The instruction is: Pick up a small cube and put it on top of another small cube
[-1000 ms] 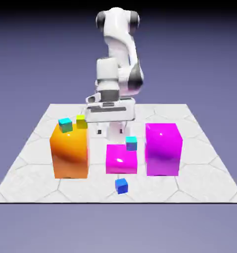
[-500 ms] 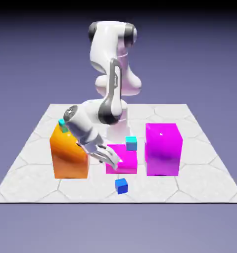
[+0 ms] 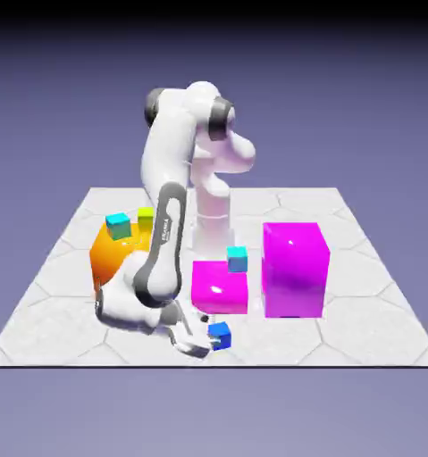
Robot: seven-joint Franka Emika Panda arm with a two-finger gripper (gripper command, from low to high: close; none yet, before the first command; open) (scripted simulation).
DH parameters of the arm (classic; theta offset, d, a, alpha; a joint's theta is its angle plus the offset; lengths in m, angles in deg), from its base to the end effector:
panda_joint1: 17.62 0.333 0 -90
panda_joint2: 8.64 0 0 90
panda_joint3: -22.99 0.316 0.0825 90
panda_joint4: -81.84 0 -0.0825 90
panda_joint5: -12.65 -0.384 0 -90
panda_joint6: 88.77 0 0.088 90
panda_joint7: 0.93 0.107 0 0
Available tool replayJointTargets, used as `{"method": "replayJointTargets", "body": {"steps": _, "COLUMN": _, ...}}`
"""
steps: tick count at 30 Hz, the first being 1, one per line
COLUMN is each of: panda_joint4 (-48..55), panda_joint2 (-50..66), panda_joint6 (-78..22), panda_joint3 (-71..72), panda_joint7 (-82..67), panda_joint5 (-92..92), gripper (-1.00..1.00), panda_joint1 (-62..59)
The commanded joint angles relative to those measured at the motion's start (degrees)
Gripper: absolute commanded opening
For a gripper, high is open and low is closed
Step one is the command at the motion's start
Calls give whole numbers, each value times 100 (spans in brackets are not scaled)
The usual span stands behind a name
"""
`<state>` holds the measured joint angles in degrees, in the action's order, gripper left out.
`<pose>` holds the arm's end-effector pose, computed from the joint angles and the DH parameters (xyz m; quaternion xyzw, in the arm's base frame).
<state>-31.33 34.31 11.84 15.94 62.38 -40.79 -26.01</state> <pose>0.4997 -0.0696 0.0686 -0.4471 0.7321 0.4996 0.1207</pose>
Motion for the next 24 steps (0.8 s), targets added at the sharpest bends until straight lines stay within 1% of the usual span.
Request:
{"method": "replayJointTargets", "body": {"steps": 1, "panda_joint4": 0, "panda_joint2": 0, "panda_joint6": 0, "panda_joint3": 0, "panda_joint7": 0, "panda_joint5": 0, "gripper": -100, "panda_joint1": 0}}
{"method": "replayJointTargets", "body": {"steps": 3, "panda_joint4": 243, "panda_joint2": -254, "panda_joint6": -498, "panda_joint3": -195, "panda_joint7": 214, "panda_joint5": 310, "gripper": -100, "panda_joint1": -198}}
{"method": "replayJointTargets", "body": {"steps": 4, "panda_joint4": 195, "panda_joint2": -426, "panda_joint6": -633, "panda_joint3": -187, "panda_joint7": 238, "panda_joint5": 471, "gripper": -100, "panda_joint1": -250}}
{"method": "replayJointTargets", "body": {"steps": 20, "panda_joint4": -2682, "panda_joint2": -3748, "panda_joint6": -1411, "panda_joint3": 1249, "panda_joint7": -388, "panda_joint5": 3107, "gripper": -100, "panda_joint1": -473}}
{"method": "replayJointTargets", "body": {"steps": 22, "panda_joint4": -2768, "panda_joint2": -3846, "panda_joint6": -1434, "panda_joint3": 1291, "panda_joint7": -407, "panda_joint5": 3185, "gripper": -100, "panda_joint1": -480}}
{"method": "replayJointTargets", "body": {"steps": 24, "panda_joint4": -3182, "panda_joint2": -3783, "panda_joint6": -953, "panda_joint3": 1379, "panda_joint7": -498, "panda_joint5": 3036, "gripper": -100, "panda_joint1": -388}}
